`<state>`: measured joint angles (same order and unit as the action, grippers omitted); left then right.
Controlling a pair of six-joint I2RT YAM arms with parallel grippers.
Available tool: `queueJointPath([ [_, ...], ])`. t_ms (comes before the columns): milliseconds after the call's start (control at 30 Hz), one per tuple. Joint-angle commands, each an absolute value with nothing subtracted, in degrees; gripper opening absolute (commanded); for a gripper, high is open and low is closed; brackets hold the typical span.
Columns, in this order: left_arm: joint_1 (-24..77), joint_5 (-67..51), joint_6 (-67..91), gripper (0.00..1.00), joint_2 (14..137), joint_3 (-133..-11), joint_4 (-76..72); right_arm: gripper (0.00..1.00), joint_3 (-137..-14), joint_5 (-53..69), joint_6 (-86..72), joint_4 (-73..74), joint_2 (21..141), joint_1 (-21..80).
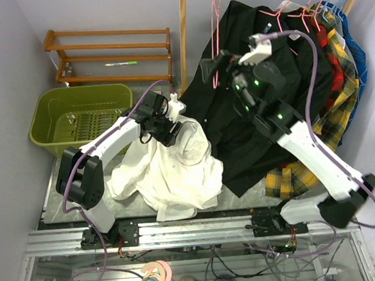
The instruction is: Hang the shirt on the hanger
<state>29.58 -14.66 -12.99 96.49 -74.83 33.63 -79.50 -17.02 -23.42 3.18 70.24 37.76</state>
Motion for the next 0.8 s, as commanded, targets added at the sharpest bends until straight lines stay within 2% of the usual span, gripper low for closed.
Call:
queueJointPath([
  [0, 29.7, -15.4, -12.1, 0.72, 95.9, -75.2, 31.7, 1.0, -92.2, -28.2, -22.5, 11.2, 82.4, 37.7],
  [233, 29.6, -13.9, -12.3, 0.71, 95.9, -74.5, 31.0, 1.0, -102.7, -35.7, -18.1, 11.4, 94.5, 37.5],
  [433, 29.7, -15.4, -12.3, 0.7, 96.8, -74.5, 31.3, 0.89, -99.7, -40.0, -15.0, 6.2, 95.5, 37.1],
  [767, 29.7, -16.3, -12.8, 0.69, 97.9, -74.7, 31.9, 0.86, -97.0, -39.9, -8.9, 2.2, 93.9, 34.5],
])
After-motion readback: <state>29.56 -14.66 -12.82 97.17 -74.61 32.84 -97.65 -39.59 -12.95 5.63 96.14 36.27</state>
